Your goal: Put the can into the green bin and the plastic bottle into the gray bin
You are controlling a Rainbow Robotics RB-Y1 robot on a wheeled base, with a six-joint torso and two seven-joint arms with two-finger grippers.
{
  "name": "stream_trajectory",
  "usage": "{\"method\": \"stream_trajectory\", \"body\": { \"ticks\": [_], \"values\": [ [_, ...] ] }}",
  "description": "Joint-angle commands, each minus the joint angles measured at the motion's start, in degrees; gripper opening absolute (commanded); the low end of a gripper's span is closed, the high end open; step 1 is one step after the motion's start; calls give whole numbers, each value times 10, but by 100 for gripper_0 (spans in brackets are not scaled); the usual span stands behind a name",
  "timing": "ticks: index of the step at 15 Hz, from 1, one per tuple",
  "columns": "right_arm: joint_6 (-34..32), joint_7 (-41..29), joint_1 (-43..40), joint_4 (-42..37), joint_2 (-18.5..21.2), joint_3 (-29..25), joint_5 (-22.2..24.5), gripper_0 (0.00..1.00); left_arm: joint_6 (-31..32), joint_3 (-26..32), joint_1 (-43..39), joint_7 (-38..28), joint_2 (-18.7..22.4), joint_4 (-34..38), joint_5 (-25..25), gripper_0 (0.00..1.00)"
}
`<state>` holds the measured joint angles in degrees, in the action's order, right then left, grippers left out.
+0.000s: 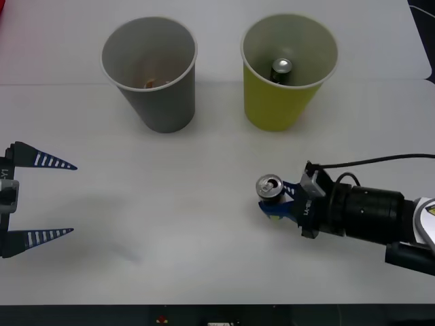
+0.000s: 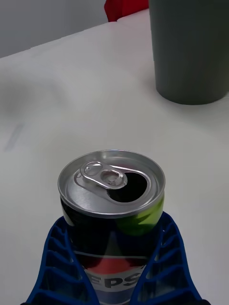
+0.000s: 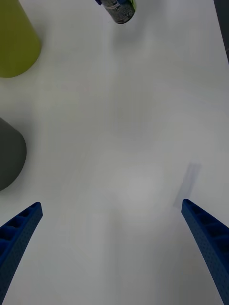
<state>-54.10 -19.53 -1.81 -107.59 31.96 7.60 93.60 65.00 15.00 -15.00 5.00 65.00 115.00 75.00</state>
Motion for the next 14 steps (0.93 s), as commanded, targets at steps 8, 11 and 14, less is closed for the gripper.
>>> {"method": "stream_trajectory", "body": {
  "ticks": [8,11,14],
  "values": [
    [-68,-359,-8,-175,35,-83,178,0,0,0,0,0,0,0,0,100],
    [-123,-458,5,-227,48,-121,192,0,0,0,0,0,0,0,0,100],
    [-159,-523,26,-263,67,-152,191,0,0,0,0,0,0,0,0,100]
  ]
}}
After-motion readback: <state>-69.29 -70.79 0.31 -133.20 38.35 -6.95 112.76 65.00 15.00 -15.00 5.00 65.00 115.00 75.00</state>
